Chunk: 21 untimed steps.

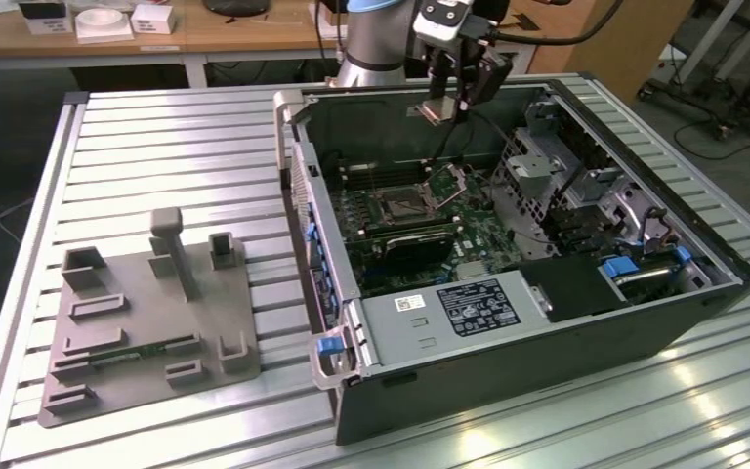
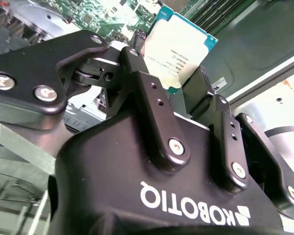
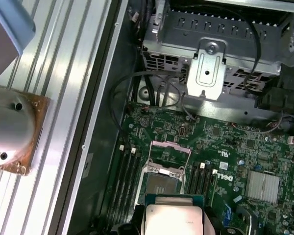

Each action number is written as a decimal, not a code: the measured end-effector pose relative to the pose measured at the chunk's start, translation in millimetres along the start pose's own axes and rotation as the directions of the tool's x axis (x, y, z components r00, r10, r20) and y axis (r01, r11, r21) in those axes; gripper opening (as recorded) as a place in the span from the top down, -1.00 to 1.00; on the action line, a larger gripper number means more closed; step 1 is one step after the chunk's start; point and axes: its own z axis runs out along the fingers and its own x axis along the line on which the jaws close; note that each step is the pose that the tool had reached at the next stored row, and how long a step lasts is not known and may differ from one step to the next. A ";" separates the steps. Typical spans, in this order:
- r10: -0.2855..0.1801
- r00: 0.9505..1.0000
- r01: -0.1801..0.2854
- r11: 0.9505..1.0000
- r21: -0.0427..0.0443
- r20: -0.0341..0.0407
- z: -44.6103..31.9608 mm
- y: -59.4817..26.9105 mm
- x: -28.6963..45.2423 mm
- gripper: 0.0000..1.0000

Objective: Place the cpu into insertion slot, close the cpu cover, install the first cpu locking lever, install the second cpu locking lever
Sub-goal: 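Place the cpu into insertion slot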

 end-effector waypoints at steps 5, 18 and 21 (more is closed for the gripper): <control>0.057 0.998 -0.057 0.998 -0.001 0.005 0.3 -0.7 0.1 -0.08; 0.209 0.978 -0.209 0.978 0.002 0.019 6.2 -1.4 0.3 -0.08; 0.211 0.977 -0.211 0.977 0.017 0.020 9.7 -1.5 1.2 -0.08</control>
